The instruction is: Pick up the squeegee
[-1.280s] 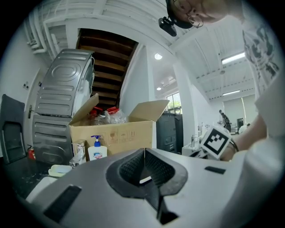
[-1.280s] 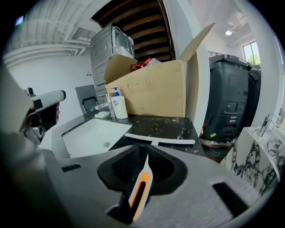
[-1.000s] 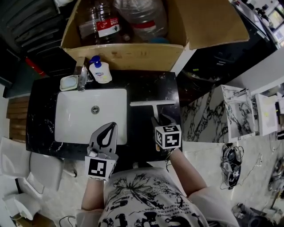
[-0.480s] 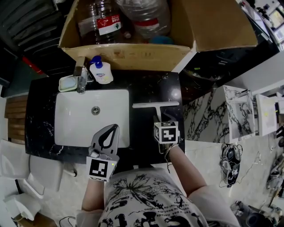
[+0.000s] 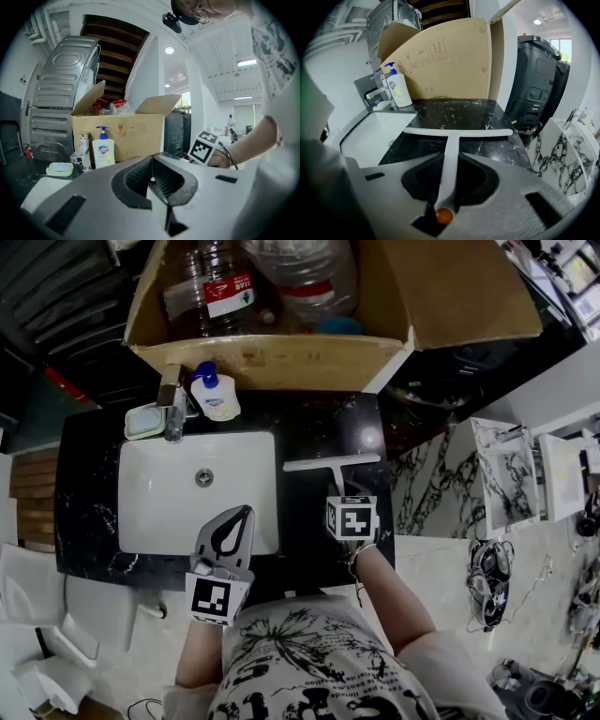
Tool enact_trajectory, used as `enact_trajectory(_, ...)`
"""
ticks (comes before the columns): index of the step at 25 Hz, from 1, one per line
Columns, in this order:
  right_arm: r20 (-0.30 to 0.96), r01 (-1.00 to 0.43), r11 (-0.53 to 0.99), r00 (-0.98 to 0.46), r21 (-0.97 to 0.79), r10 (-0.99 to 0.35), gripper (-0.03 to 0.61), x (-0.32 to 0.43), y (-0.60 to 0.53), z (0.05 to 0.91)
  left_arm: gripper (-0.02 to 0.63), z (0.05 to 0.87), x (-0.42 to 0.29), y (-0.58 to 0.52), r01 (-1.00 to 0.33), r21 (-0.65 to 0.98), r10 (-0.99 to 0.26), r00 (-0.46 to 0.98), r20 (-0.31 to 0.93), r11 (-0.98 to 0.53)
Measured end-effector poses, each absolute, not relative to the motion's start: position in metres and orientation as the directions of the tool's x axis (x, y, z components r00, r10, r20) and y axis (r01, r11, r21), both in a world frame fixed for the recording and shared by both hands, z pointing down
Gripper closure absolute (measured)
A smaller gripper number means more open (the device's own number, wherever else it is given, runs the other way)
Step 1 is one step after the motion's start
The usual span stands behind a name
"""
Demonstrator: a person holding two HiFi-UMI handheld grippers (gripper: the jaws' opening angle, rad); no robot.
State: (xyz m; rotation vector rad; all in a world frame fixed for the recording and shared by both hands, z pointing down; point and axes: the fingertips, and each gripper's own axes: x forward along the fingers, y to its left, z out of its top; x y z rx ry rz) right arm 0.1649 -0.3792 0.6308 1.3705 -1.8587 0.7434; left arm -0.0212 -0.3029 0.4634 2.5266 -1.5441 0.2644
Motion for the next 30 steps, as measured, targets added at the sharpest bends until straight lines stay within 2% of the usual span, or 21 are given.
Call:
enact_trajectory(6,0.786,-0.957,0.277,-0.235,-0.085,-0.571,0.506,0.162,-0.374,0.619,0.601,0.454,-0.026,-0.301,-0.891,0.036,-0.866,0.448,0.222,-0.452)
enact_trajectory(11,0.724,-0.942,0.319,-0.289,-0.099,-0.626,0.506,0.158,-0.373,0.585,0.601,0.438,-0.029,-0.302,-0.896,-0.013,-0.885,0.437,0.162,-0.445)
enact_trajectory(16,0.614,-0.921,0.373,-0.361,-0.116,-0.702,0.506,0.153,-0.371,0.539,0.601,0.43,-0.026,-0.298,-0.896,-0.023,-0.886,0.433,0.164,-0.443)
enact_trajectory(25,0.412,-0.895,0.441,-0.428,-0.069,-0.805,0.506,0.157,-0.358,0.468,0.601,0.398,-0.016,-0.297,-0.896,-0.045,-0.895,0.435,0.098,-0.441)
enact_trajectory(30,0.271,-0.882,0.46,-0.469,-0.103,-0.84,0.506,0.156,-0.345,0.426,0.601,0.388,-0.013,-0.296,-0.896,-0.07,-0.899,0.434,0.067,-0.438)
